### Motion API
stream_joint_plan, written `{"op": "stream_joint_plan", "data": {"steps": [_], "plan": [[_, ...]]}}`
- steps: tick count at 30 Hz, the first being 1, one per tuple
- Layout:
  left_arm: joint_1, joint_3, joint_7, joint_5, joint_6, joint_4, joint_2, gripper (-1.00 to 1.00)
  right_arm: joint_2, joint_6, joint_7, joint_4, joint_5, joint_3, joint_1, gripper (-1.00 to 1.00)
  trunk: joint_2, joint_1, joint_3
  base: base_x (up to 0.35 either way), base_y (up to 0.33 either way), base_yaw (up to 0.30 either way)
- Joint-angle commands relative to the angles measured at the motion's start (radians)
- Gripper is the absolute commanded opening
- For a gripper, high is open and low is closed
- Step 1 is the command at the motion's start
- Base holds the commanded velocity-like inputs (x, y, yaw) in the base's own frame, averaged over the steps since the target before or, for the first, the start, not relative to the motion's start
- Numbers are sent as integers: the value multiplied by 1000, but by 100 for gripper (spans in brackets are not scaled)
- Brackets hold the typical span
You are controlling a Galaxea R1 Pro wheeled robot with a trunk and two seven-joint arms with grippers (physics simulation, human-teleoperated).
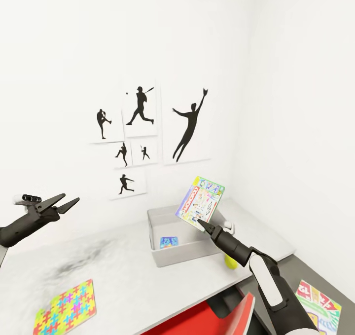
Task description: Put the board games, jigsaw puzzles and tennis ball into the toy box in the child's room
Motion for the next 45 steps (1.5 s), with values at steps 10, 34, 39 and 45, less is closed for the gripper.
{"op": "stream_joint_plan", "data": {"steps": [10,34,39,45], "plan": [[-1,0,-4,-1,11,0,0,100,0,8,0,0,-6,-1,-1,-100,-2,0,-2,113,-32,4],[-1,0,-4,-1,11,0,0,100,0,6,1,0,-6,-1,-1,-100,-2,0,-2,79,-12,20],[-1,0,-4,-1,11,0,0,100,0,5,1,0,-6,-1,-1,-100,-2,0,-2,6,0,14],[-1,0,-4,-1,11,0,0,100,0,-1,0,0,-5,-1,-1,-100,-2,0,-2,1,0,1]]}}
